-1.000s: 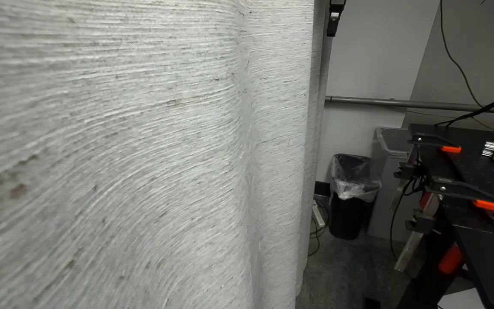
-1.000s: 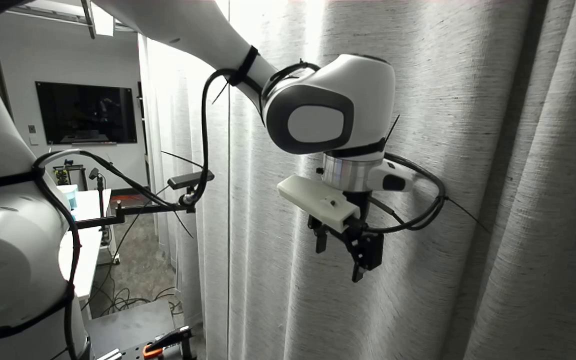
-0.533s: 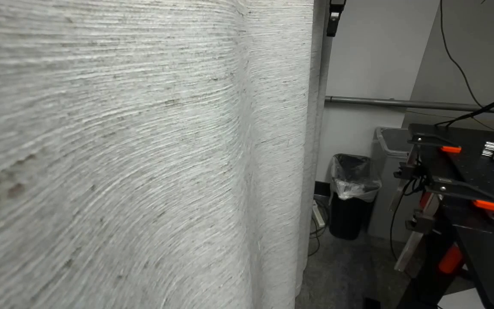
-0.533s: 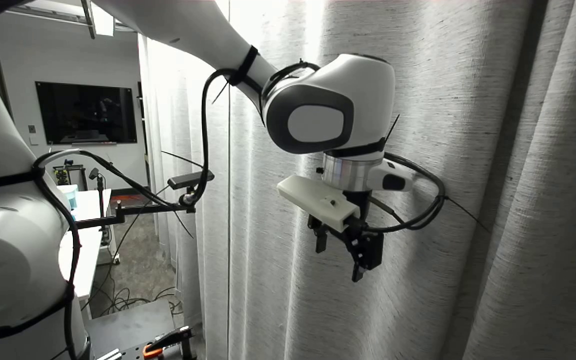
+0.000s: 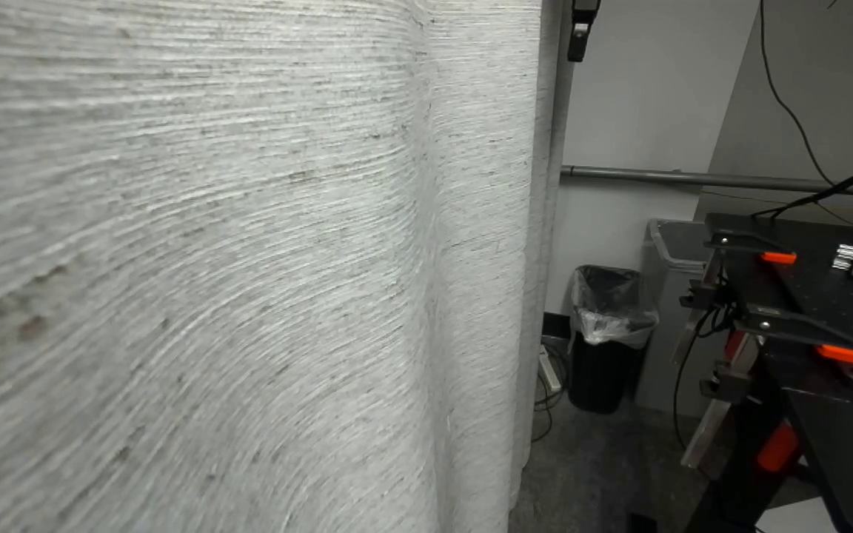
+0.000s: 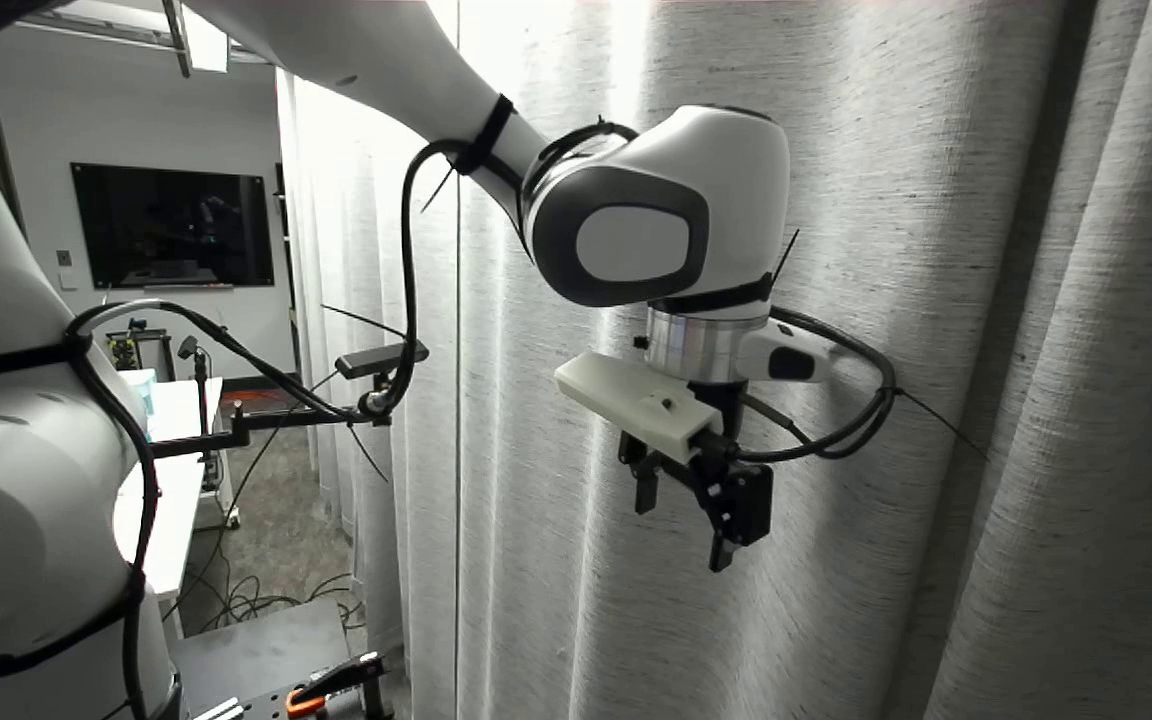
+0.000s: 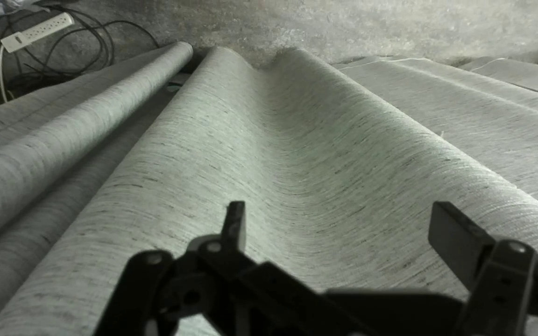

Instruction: Slide the curtain to the left

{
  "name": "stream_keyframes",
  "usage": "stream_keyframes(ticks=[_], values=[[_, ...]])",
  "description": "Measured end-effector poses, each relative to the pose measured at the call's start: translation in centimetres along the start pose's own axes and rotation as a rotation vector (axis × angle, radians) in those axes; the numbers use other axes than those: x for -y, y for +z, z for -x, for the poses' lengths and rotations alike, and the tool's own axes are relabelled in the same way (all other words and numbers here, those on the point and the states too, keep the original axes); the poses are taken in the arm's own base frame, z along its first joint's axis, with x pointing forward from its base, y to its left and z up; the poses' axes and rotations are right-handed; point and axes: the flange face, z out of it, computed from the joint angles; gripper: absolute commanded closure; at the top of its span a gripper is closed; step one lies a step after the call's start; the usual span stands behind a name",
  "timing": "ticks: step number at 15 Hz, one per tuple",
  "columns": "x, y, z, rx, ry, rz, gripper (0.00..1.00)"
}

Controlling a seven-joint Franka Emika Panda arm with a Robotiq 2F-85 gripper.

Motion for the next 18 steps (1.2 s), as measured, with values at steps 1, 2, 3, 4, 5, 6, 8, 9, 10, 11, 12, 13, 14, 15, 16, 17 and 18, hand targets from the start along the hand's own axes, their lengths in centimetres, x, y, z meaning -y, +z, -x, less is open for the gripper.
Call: stream_keyframes(ticks=[1,2,3,4,5,6,8,9,10,11,12,13,14,15,16,17,18], values=[[-0.6,-0.1,0.3,0.002,0.011,0.012,0.00],[-1.3,-0.3,0.6,0.004,0.024,0.024,0.00],[-2.2,-0.5,1.1,0.005,0.038,0.036,0.00],[-3.1,-0.8,1.6,0.005,0.054,0.048,0.00],[-4.1,-1.1,2.1,0.004,0.070,0.063,0.00],[-5.1,-1.4,2.7,0.002,0.085,0.078,0.00],[-7.0,-2.1,3.9,-0.003,0.112,0.110,0.00],[-7.9,-2.4,4.5,-0.004,0.122,0.128,0.00],[-8.7,-2.7,5.0,-0.007,0.132,0.144,0.00],[-9.5,-3.0,5.4,-0.016,0.143,0.159,0.00],[-10.1,-3.3,5.8,-0.026,0.155,0.168,0.00],[-10.6,-3.5,6.0,-0.040,0.165,0.177,0.00],[-11.0,-3.8,6.1,-0.059,0.172,0.187,0.00],[-11.3,-4.1,6.0,-0.083,0.174,0.199,0.00],[-11.5,-4.6,5.9,-0.110,0.175,0.214,0.00],[-11.7,-5.1,5.6,-0.138,0.175,0.229,0.00],[-11.8,-5.7,5.4,-0.168,0.177,0.241,0.00]])
